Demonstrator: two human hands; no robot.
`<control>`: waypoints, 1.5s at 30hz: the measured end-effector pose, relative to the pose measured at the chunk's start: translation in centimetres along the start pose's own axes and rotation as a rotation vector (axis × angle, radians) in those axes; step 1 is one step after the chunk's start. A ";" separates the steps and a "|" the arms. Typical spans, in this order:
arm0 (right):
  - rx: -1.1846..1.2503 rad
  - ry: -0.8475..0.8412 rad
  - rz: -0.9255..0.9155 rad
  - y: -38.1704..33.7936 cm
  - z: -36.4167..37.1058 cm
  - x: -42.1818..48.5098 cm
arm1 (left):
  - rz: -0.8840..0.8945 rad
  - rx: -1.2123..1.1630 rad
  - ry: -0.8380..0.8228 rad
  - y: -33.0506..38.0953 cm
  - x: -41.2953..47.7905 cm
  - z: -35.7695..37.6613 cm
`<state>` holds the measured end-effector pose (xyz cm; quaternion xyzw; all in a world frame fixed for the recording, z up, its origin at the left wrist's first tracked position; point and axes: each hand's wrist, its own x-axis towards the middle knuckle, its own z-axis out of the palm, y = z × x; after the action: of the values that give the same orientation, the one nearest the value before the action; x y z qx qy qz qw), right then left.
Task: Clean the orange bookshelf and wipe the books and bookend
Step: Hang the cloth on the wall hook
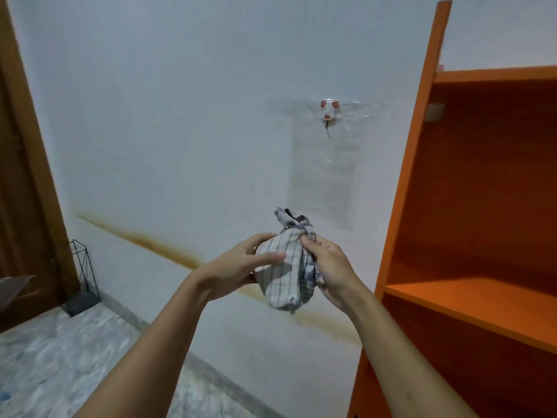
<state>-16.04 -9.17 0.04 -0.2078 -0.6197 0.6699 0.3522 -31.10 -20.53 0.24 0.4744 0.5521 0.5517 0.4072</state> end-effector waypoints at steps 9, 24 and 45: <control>-0.144 0.417 -0.003 0.1 0.1 6.0 | 0.049 0.050 0.203 1.1 6.9 -2.2; -0.613 0.148 -0.324 -3.0 -1.3 16.3 | 0.013 0.024 0.448 3.0 18.7 -5.5; -0.477 0.024 -0.377 -15.6 -3.7 26.0 | 0.171 -0.260 -0.433 10.5 31.1 -8.3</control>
<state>-27.38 12.03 18.83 -0.1737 -0.7830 0.4259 0.4187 -45.14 7.23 13.46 0.5699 0.3345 0.5361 0.5254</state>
